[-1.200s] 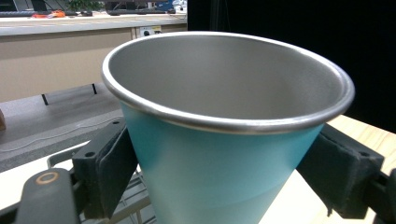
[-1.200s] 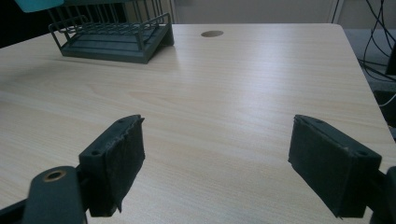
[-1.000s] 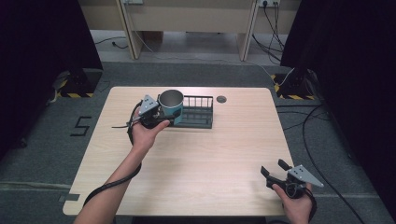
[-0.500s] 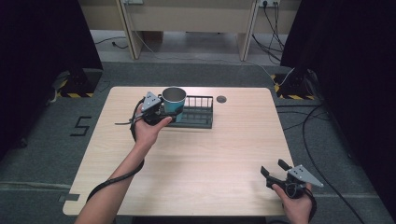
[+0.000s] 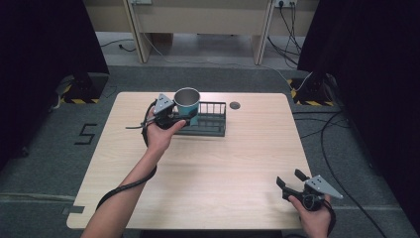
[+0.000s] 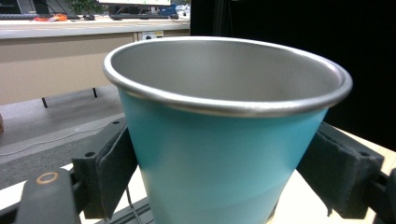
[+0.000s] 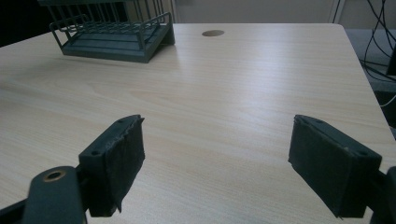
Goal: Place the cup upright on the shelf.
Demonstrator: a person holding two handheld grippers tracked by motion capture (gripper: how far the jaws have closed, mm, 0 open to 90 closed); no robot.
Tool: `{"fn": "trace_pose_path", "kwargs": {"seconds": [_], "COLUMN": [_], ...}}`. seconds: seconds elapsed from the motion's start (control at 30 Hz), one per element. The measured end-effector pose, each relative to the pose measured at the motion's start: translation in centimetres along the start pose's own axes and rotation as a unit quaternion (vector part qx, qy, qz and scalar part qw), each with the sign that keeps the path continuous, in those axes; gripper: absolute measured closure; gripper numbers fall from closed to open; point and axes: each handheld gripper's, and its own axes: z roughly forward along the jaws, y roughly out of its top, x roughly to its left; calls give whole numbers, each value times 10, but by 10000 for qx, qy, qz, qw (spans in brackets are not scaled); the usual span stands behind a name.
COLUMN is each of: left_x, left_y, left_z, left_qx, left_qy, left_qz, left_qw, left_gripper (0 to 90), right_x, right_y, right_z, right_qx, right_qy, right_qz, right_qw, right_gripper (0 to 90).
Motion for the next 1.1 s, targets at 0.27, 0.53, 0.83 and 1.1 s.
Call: {"fn": "trace_pose_path", "kwargs": {"seconds": [0.27, 0.53, 0.83, 1.1], "left_x": [2, 5, 10, 16], "left_y": [7, 12, 13, 10], "left_z": [3, 12, 25, 37], "left_qx": [-56, -52, 39, 196], "left_qy": [42, 122, 234, 382], "left_qz": [-15, -16, -81, -119], "left_qw": [10000, 9999, 9997, 9990], "left_gripper": [159, 159, 159, 159], "right_x": [0, 0, 0, 0], "right_y": [0, 0, 0, 0], "right_z": [0, 0, 0, 0], "right_qx": [2, 2, 6, 2], "right_qy": [1, 4, 16, 22], "right_qz": [1, 1, 2, 18], "right_qw": [10000, 10000, 10000, 10000], "right_gripper": [190, 189, 190, 190]}}
